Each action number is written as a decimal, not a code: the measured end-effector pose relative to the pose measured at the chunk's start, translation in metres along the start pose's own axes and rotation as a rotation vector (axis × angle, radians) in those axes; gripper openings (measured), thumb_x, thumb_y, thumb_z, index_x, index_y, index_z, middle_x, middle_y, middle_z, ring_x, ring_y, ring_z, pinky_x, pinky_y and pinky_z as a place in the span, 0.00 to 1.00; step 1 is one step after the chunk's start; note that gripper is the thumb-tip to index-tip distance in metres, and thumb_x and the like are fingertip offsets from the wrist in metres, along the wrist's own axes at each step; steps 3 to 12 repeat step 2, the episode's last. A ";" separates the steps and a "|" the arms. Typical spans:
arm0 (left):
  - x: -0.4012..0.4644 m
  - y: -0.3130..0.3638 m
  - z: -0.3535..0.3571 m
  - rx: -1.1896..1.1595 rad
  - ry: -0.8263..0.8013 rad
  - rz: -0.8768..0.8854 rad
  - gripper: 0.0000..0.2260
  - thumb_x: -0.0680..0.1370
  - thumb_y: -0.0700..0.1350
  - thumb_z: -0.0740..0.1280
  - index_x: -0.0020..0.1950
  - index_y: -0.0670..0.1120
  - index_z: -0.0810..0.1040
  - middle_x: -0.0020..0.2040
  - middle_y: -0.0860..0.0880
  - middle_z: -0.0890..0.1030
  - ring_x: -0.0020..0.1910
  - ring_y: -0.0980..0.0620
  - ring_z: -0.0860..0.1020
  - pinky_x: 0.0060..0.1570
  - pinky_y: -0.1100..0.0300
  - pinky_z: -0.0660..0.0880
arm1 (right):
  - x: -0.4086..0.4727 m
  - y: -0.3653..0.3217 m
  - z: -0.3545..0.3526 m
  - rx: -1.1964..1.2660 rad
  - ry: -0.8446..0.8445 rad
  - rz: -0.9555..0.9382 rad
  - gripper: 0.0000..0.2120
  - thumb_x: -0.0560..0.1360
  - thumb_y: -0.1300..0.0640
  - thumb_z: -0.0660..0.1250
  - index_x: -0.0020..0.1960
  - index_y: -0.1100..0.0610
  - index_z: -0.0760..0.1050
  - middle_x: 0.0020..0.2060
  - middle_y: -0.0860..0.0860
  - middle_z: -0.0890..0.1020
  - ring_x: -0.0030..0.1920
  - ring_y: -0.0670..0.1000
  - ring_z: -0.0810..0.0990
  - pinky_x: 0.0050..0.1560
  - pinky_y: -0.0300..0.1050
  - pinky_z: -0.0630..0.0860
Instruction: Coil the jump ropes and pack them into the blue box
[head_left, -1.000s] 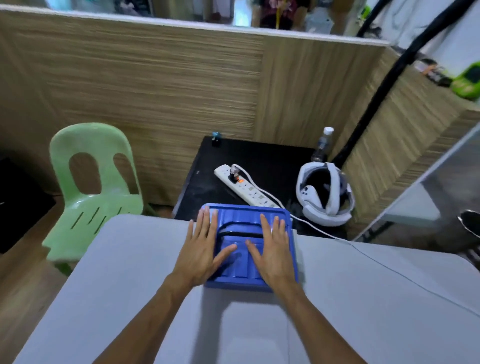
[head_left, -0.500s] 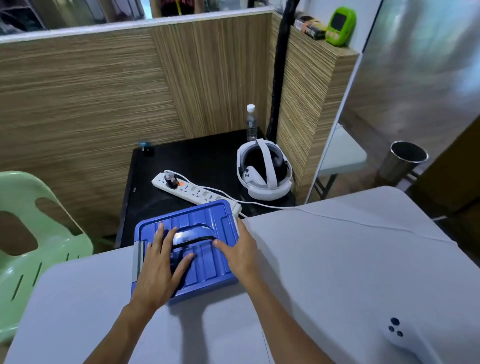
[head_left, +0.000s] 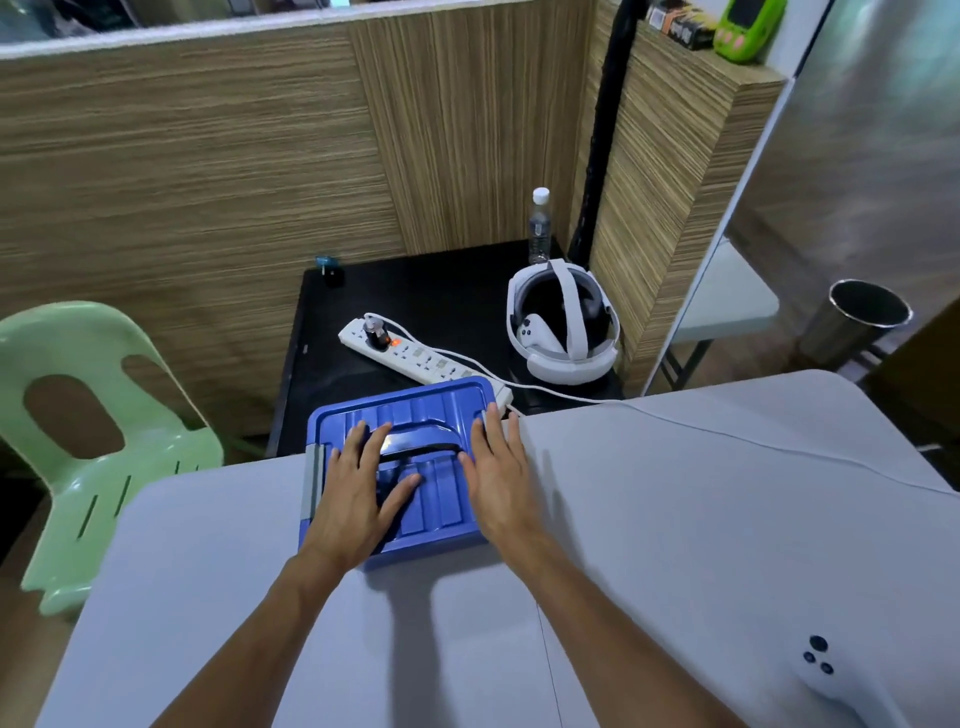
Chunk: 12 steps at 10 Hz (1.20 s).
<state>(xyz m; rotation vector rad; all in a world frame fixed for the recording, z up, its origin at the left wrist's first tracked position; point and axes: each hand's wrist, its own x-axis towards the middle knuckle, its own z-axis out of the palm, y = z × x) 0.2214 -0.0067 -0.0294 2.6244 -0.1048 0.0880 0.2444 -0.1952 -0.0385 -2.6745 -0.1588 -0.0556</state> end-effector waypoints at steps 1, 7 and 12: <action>-0.004 -0.001 0.003 0.002 -0.008 -0.020 0.35 0.75 0.69 0.55 0.77 0.52 0.56 0.77 0.45 0.59 0.77 0.47 0.54 0.74 0.45 0.56 | -0.009 0.006 -0.011 0.136 -0.082 -0.018 0.28 0.84 0.47 0.51 0.80 0.57 0.48 0.80 0.49 0.42 0.79 0.53 0.38 0.78 0.49 0.49; -0.017 -0.005 0.010 -0.042 0.041 0.014 0.36 0.75 0.69 0.54 0.78 0.56 0.50 0.77 0.44 0.58 0.77 0.44 0.56 0.73 0.48 0.59 | -0.029 0.010 -0.025 0.330 -0.174 -0.058 0.31 0.83 0.44 0.55 0.80 0.51 0.45 0.77 0.42 0.37 0.78 0.48 0.36 0.78 0.49 0.48; -0.017 -0.005 0.010 -0.042 0.041 0.014 0.36 0.75 0.69 0.54 0.78 0.56 0.50 0.77 0.44 0.58 0.77 0.44 0.56 0.73 0.48 0.59 | -0.029 0.010 -0.025 0.330 -0.174 -0.058 0.31 0.83 0.44 0.55 0.80 0.51 0.45 0.77 0.42 0.37 0.78 0.48 0.36 0.78 0.49 0.48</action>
